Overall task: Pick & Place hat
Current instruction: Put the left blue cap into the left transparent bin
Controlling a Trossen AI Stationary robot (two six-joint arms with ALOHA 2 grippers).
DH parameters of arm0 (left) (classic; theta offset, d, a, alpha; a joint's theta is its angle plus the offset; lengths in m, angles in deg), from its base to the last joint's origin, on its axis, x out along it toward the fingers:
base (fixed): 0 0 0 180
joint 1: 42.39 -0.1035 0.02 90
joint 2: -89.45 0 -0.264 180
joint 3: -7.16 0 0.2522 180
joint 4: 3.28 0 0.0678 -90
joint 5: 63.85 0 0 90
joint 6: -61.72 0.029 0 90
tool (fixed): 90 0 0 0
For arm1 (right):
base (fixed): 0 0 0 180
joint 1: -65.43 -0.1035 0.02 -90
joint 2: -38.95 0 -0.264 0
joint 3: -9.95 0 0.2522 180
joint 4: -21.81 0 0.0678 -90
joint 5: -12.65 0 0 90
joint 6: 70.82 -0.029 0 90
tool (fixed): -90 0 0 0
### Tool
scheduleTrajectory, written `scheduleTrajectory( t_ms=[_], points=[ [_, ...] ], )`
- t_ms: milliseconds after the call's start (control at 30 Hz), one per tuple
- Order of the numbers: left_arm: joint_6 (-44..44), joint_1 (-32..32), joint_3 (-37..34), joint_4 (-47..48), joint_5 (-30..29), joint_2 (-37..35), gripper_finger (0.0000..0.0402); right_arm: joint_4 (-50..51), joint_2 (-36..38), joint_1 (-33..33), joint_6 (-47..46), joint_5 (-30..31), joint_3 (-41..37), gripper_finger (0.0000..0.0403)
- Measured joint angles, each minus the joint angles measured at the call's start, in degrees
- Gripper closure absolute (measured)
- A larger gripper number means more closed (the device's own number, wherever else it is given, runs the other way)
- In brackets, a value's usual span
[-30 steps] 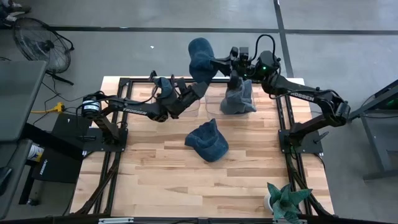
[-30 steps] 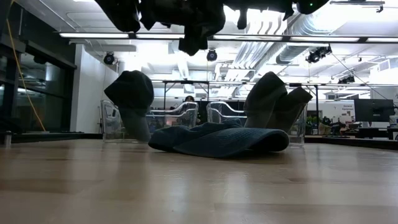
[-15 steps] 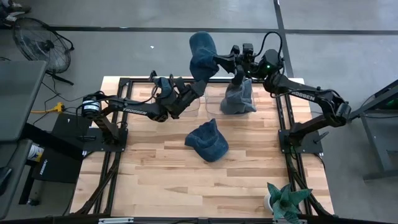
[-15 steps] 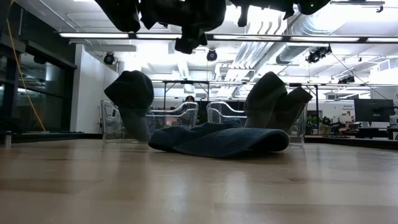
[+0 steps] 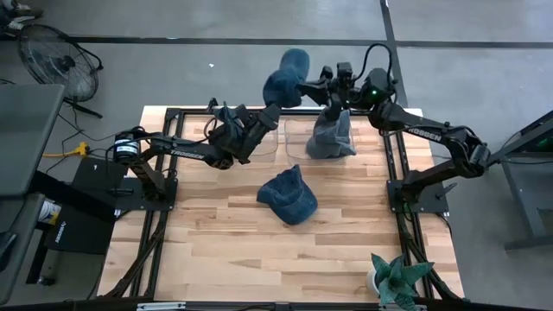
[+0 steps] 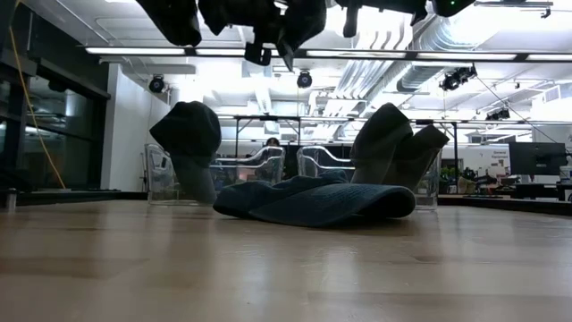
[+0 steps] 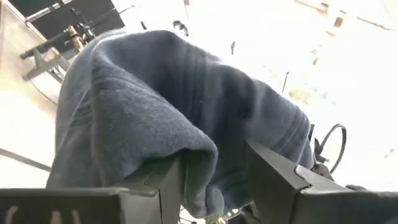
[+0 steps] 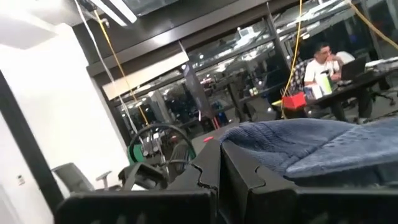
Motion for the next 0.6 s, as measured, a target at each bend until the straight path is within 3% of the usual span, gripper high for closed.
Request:
scheduleTrajectory(
  t_ms=[233,600],
  points=[
    [-0.20,0.00,0.00,-0.12,0.77,0.00,0.0245,0.20,0.48,-0.69,-0.95,-4.51,0.00,0.0403],
    [-0.43,0.00,0.00,-3.45,-0.17,0.00,0.0245,5.28,4.68,-0.45,0.69,-5.93,0.00,0.0403]
  ],
)
